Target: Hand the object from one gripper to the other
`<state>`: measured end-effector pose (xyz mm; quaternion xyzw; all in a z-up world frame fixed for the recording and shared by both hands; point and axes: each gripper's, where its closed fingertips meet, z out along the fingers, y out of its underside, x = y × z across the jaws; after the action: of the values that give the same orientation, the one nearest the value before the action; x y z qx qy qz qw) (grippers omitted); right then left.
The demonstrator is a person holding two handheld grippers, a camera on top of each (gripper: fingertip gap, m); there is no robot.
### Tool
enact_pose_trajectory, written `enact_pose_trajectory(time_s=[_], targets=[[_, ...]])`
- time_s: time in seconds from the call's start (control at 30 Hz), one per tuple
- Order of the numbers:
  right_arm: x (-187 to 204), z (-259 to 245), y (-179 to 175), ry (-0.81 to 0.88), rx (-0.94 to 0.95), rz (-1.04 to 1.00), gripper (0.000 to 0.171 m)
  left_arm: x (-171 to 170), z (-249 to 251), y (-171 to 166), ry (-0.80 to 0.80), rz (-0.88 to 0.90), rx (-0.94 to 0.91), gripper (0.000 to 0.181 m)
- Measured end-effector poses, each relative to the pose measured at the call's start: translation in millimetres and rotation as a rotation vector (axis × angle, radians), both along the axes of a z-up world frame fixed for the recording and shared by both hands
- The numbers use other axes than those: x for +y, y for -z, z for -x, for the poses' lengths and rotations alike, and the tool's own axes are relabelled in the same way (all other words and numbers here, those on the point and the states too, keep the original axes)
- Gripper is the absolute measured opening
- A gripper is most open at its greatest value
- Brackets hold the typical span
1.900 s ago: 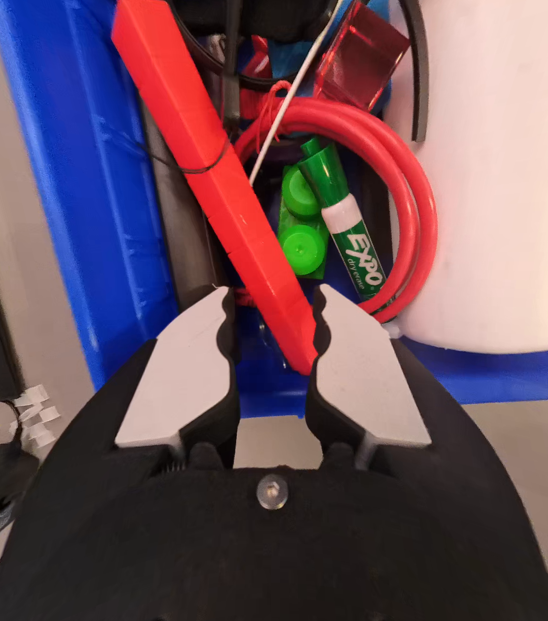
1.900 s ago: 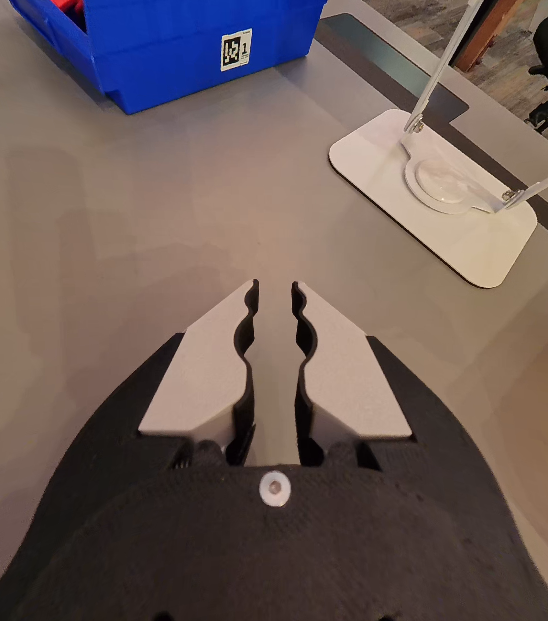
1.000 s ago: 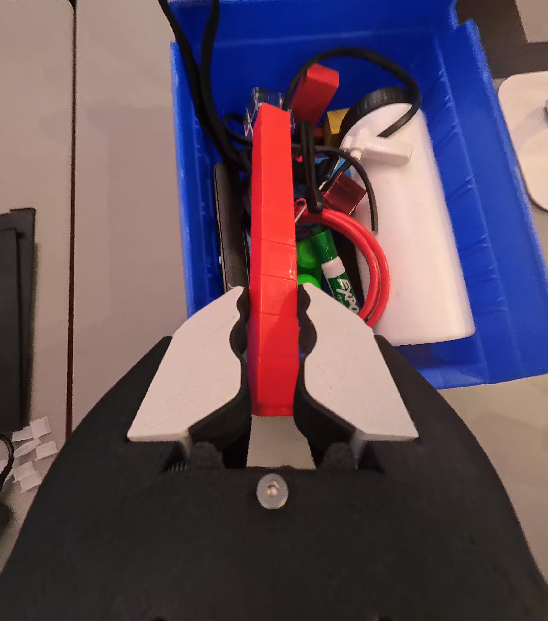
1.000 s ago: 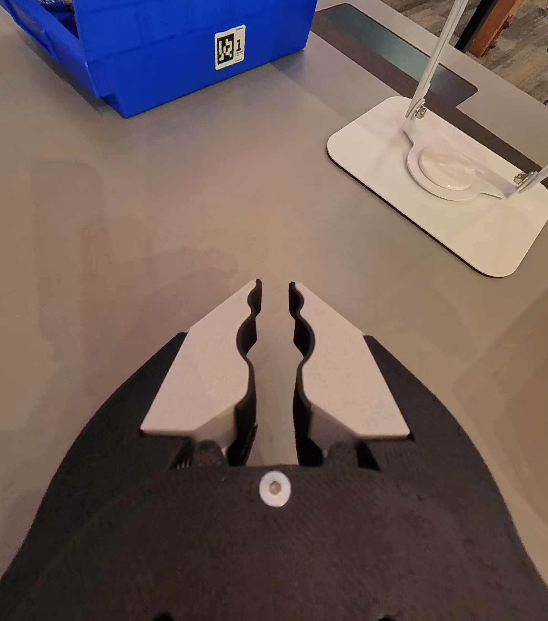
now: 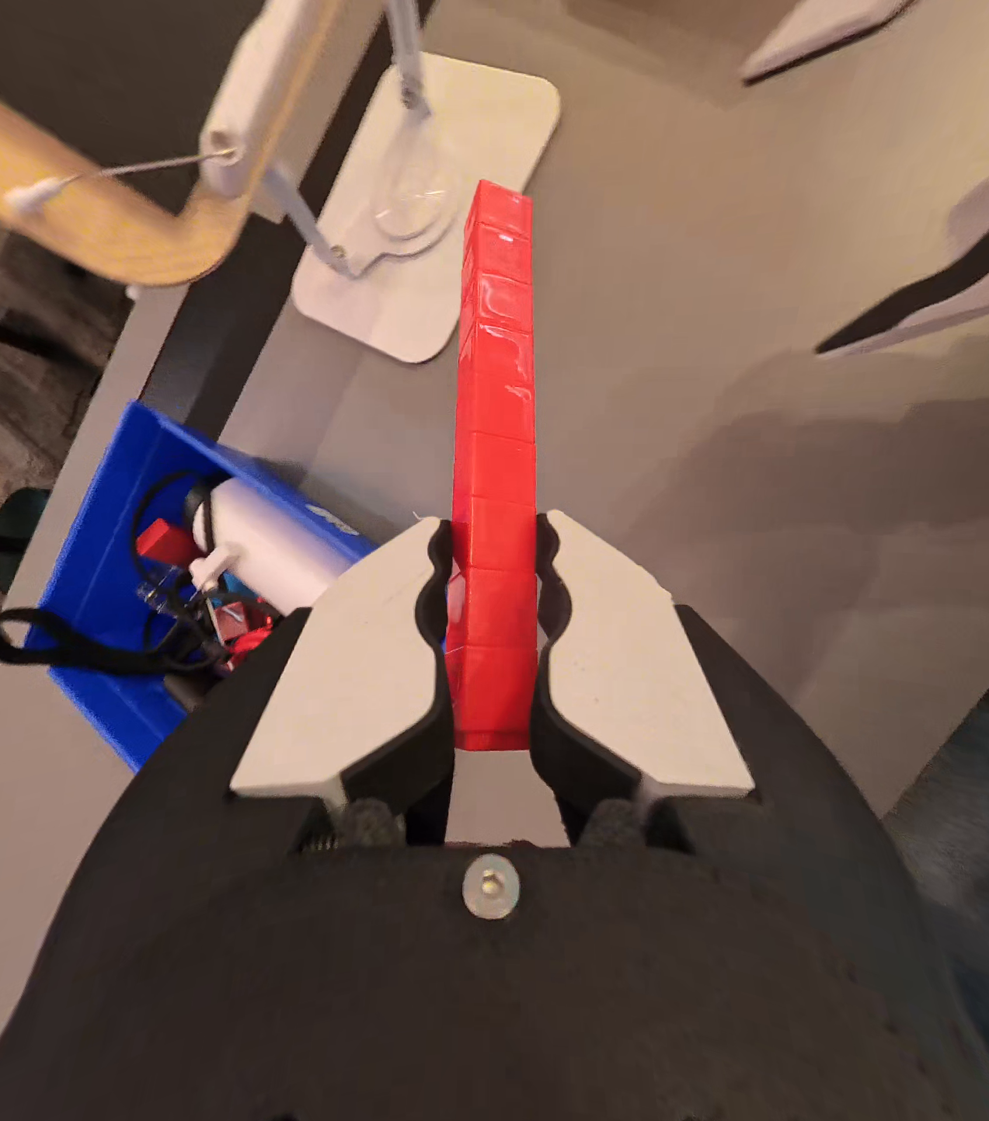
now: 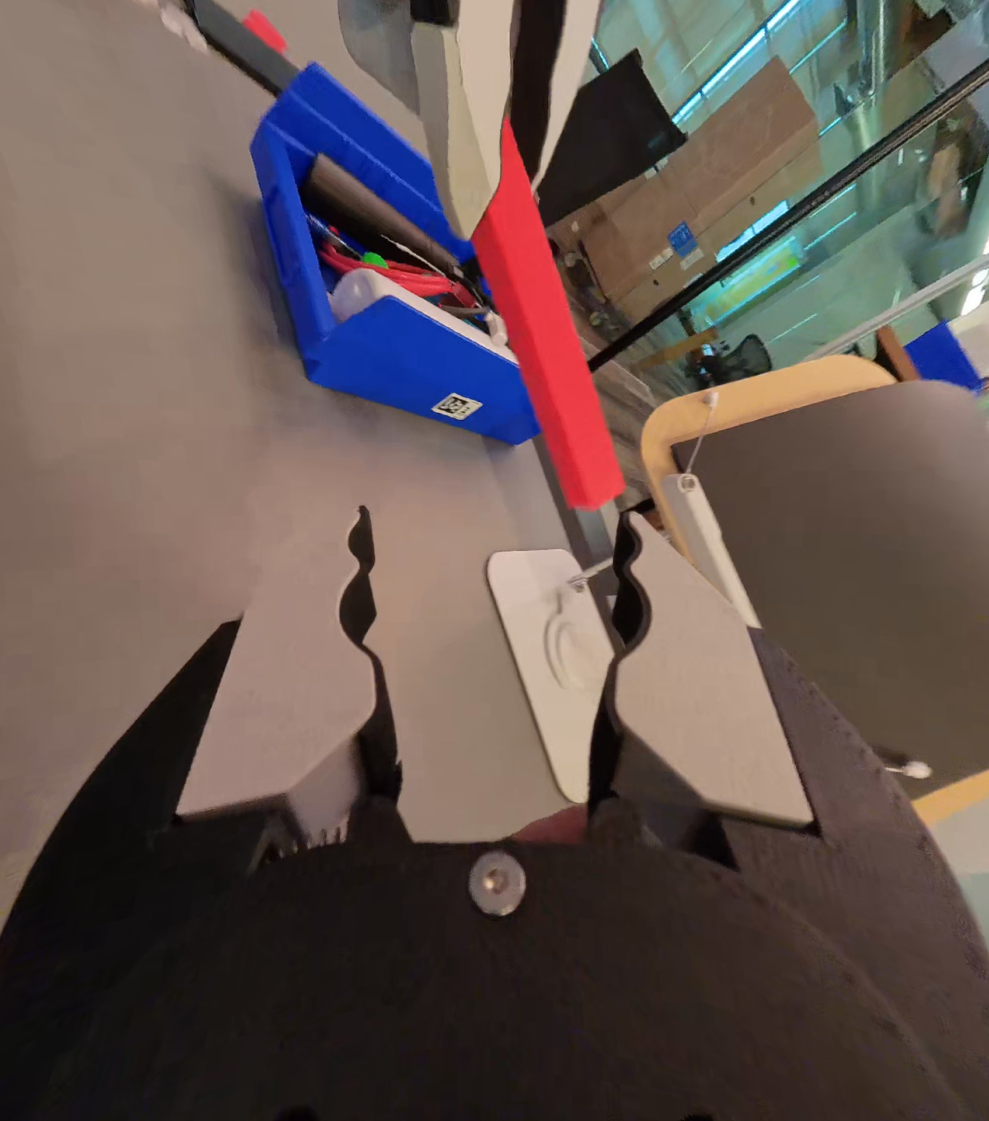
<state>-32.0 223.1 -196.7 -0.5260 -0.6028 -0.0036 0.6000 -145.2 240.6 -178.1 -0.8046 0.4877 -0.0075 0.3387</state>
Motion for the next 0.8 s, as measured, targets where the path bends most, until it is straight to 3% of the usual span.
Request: enact_pose_trajectory(time_s=[0.27, 0.37, 0.53, 0.63, 0.8], targets=[[9, -7, 19, 0.029, -0.095, 0.020, 0.058, -30, -68, 13, 0.225, 0.041, 0.171, 0.026], [9, -12, 31, 0.029, -0.109, 0.087, 0.024, -40, -82, 16, 0.299, 0.054, 0.239, 0.026], [3, -16, 39, -0.015, -0.016, 0.274, 0.020, -41, -96, 14, 0.347, 0.042, 0.266, 0.026], [1, -19, 34, -0.043, 0.098, 0.366, 0.019, -39, -106, 3, 0.353, 0.026, 0.202, 0.028], [-1, -23, 26, -0.083, 0.251, 0.491, 0.019, -31, -115, -25, 0.323, -0.034, -0.028, 0.048]])
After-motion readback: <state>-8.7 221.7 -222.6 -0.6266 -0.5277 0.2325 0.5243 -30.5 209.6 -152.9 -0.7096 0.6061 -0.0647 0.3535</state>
